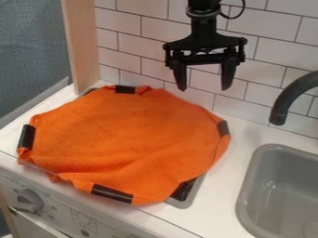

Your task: Fold the cloth from top left to bottom right

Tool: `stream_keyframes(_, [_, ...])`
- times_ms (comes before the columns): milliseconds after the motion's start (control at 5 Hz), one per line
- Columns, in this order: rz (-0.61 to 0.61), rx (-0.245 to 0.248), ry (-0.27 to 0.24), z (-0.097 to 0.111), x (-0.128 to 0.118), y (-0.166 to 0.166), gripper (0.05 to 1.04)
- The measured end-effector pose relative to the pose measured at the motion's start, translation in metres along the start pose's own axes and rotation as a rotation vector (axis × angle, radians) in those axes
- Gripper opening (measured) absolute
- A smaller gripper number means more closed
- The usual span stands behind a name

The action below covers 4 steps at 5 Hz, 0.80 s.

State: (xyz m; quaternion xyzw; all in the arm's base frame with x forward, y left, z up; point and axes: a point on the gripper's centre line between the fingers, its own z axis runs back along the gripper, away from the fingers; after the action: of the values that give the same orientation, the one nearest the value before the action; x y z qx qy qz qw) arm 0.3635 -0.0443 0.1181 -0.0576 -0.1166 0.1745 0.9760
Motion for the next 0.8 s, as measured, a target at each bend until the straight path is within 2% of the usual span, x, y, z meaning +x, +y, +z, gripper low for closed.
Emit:
stream_keyframes(200, [0.005, 0.022, 0.039, -0.012, -0.008, 0.004, 0.999])
stream_keyframes(400, [0.036, 0.075, 0.086, -0.02, -0.023, 0.02, 0.999])
stream_keyframes(600, [0.098, 0.125, 0.06, -0.004, -0.026, 0.057, 0.999])
stream_keyframes(800, [0.049, 0.145, 0.083, 0.001, -0.022, 0.103, 0.999])
